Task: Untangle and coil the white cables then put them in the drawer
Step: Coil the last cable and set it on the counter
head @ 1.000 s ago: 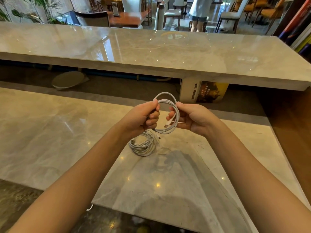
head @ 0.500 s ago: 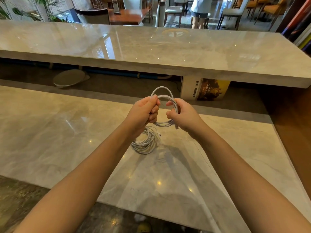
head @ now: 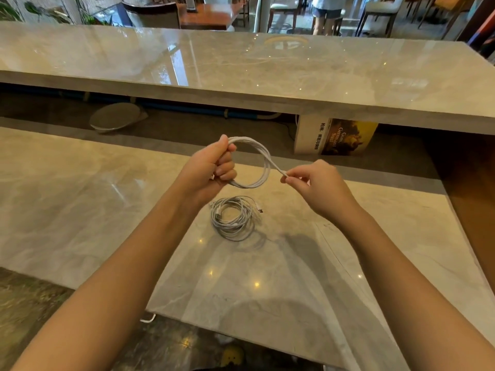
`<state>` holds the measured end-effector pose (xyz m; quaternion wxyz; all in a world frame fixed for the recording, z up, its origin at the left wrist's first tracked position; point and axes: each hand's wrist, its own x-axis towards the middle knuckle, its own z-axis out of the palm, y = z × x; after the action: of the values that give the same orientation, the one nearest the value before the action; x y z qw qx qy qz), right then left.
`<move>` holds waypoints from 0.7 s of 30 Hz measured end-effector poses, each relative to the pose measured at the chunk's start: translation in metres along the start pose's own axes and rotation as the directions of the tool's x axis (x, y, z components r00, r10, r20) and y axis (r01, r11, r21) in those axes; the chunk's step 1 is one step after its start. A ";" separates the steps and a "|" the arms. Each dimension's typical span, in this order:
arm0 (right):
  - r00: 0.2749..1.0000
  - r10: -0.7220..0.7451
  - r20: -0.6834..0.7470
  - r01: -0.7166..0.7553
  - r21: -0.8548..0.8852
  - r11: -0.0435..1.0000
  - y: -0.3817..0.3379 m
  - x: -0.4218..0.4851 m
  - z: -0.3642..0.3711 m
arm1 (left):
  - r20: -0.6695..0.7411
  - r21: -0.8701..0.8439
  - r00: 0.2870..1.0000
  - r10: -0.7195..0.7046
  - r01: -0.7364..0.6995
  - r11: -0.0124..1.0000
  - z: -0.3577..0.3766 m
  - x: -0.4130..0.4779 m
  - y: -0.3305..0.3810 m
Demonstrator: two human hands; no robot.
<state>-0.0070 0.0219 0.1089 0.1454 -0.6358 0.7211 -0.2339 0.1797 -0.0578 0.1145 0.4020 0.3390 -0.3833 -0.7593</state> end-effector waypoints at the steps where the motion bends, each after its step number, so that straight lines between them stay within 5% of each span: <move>1: 1.000 0.017 -0.022 -0.018 -0.075 0.997 0.000 0.002 0.007 | 0.050 -0.143 0.997 -0.054 0.061 0.988 0.004 0.000 -0.005; 3: 0.995 0.100 0.009 -0.099 -0.083 0.992 -0.004 0.005 0.022 | 0.110 -0.314 0.989 -0.097 0.127 0.941 0.010 0.000 -0.019; 5: 0.977 0.183 0.107 -0.199 0.170 0.965 -0.008 0.007 0.030 | 0.120 -0.402 0.988 -0.098 0.138 0.905 0.012 -0.001 -0.027; 8: 0.923 0.244 0.297 -0.384 0.684 0.620 -0.017 0.004 0.025 | 0.127 -0.507 0.988 -0.084 0.137 0.851 0.009 -0.004 -0.033; 10: 0.888 0.237 0.393 -0.457 0.804 0.380 -0.019 0.004 0.020 | 0.094 -0.491 0.994 -0.063 0.101 0.865 0.006 -0.004 -0.034; 13: 0.871 0.212 0.443 -0.482 0.854 0.197 -0.021 0.005 0.017 | 0.010 -0.359 1.000 -0.026 0.028 0.933 0.007 -0.005 -0.036; 18: 0.895 0.289 0.339 -0.413 0.874 0.257 -0.021 0.006 0.031 | -0.066 -0.061 0.997 0.044 -0.048 0.997 0.010 -0.005 -0.041; 21: 0.886 0.302 0.352 -0.423 0.881 0.214 -0.019 0.007 0.039 | -0.200 0.366 0.970 0.139 -0.058 0.929 0.010 -0.005 -0.044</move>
<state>0.0281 0.0075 0.0867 0.5750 -0.2539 0.5649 -0.5346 0.1581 -0.0331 0.0824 0.4119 0.4692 -0.4841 -0.6130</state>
